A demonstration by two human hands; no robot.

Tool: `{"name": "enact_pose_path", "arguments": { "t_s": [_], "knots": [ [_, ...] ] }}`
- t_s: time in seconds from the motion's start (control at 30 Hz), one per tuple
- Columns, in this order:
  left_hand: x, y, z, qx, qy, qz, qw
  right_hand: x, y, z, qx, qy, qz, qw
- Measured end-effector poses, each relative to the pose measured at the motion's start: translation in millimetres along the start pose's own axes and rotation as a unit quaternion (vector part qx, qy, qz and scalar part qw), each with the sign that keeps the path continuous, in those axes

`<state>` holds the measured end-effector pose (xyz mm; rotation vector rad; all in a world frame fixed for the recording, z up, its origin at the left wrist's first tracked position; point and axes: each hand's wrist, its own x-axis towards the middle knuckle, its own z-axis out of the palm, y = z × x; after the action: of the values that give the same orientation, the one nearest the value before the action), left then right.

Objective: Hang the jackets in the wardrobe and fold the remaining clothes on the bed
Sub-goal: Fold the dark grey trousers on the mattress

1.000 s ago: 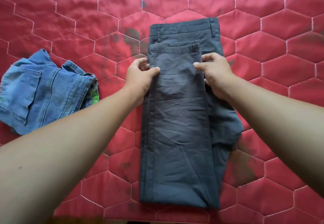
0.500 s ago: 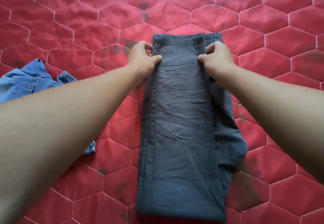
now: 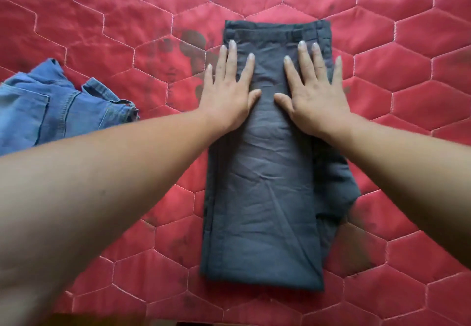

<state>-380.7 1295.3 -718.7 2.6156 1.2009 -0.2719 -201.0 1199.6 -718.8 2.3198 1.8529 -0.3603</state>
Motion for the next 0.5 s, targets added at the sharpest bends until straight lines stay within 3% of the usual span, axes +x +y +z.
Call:
{"name": "enact_pose_path", "arguments": {
  "t_s": [0.1, 0.2, 0.4, 0.5],
  "knots": [
    [-89.2, 11.2, 17.1, -0.032, 0.025, 0.050, 0.998, -86.6, -16.9, 20.4, 0.007, 0.039, 0.000, 0.999],
    [-167.1, -5.1, 55.4, 0.006, -0.012, 0.100, 0.995, -157.0, -7.2, 55.9, -0.022, -0.012, 0.005, 1.000],
    [-178.1, -13.2, 72.3, 0.041, 0.000, 0.094, 0.995, -161.7, -4.0, 70.2, -0.026, 0.002, 0.015, 1.000],
    [-199.5, -4.9, 64.8, -0.010, 0.011, 0.045, 0.999, -183.5, -16.3, 61.7, -0.021, 0.042, 0.011, 0.999]
  ]
}}
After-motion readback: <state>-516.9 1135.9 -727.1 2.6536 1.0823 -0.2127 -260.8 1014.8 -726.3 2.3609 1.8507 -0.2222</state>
